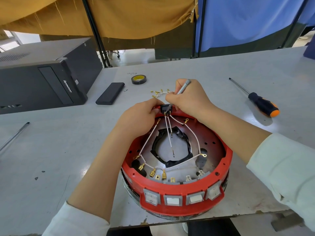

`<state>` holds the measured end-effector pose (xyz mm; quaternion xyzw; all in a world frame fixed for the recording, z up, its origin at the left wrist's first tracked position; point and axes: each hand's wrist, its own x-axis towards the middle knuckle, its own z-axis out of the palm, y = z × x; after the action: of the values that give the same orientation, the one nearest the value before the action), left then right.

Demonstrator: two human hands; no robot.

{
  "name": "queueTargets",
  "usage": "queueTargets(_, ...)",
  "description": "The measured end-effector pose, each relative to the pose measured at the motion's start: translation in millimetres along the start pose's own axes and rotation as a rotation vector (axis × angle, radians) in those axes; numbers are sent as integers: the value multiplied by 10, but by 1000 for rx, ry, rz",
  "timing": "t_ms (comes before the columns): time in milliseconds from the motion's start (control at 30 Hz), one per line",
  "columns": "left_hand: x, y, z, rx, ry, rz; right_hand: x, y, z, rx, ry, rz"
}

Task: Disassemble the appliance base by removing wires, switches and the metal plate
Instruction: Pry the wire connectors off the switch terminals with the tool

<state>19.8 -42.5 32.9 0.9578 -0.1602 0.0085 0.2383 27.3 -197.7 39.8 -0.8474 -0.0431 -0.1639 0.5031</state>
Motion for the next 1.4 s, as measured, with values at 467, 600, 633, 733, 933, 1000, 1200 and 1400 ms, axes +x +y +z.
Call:
queueTargets(467, 8, -13, 9, 0, 5, 4, -6, 8, -13, 34, 27, -9)
queueTargets(600, 4, -9, 7, 15, 11, 4, -20, -15, 18, -110, -29, -46)
queueTargets(633, 4, -10, 6, 12, 10, 6, -15, -14, 17, -95, -19, -40)
queueTargets(733, 4, -16, 10, 10, 6, 7, -5, 9, -3, 3, 39, -1)
queueTargets(933, 16, -25, 18, 13, 9, 5, 4, 13, 12, -48, 44, -34)
queueTargets(1000, 19, -30, 17, 15, 7, 2, -2, 5, 20, -107, 8, -53)
queueTargets(1200, 33, -37, 9, -29, -1, 11, -6, -22, -60, 75, 176, -96)
queueTargets(1400, 14, -25, 8, -18, 5, 15, -117, -247, -180, 171, -25, -221)
